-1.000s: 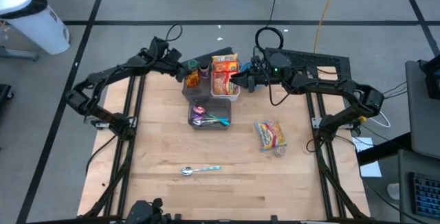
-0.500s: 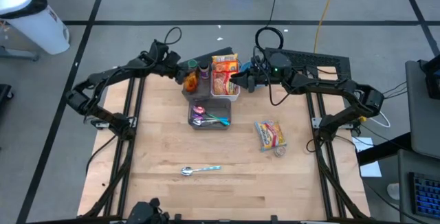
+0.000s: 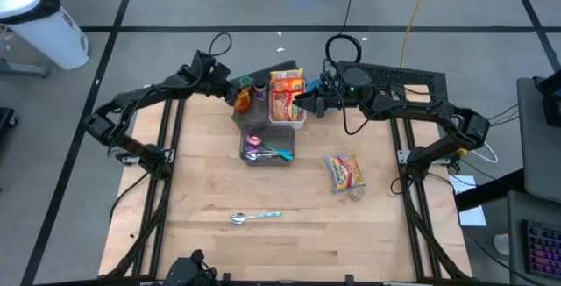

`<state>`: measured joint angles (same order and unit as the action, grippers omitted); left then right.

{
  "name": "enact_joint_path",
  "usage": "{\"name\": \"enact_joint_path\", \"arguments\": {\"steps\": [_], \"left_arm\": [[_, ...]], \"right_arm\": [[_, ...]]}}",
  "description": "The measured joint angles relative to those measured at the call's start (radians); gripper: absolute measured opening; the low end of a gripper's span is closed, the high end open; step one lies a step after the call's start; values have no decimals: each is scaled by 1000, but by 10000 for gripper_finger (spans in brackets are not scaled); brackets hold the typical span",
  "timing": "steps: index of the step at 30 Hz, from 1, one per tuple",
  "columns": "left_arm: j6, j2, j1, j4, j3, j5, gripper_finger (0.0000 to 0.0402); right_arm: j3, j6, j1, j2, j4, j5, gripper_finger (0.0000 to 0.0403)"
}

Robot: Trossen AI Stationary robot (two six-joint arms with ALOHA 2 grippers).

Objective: Pick & Place Food Item
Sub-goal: Put the orange seasoning pack into the top black bin

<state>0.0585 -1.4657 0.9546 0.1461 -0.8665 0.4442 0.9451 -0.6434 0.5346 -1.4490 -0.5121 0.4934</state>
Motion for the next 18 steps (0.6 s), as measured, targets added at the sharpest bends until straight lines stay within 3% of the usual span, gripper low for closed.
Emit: {"name": "enact_joint_path", "arguments": {"steps": [9,18], "left_arm": [[33,-83,-38,-92,0,3,0],[41,-88,-55,-157,0,41,0]], "right_arm": [[0,0,0,0,0,0,212],[0,1,0,0,1,0,208]]}}
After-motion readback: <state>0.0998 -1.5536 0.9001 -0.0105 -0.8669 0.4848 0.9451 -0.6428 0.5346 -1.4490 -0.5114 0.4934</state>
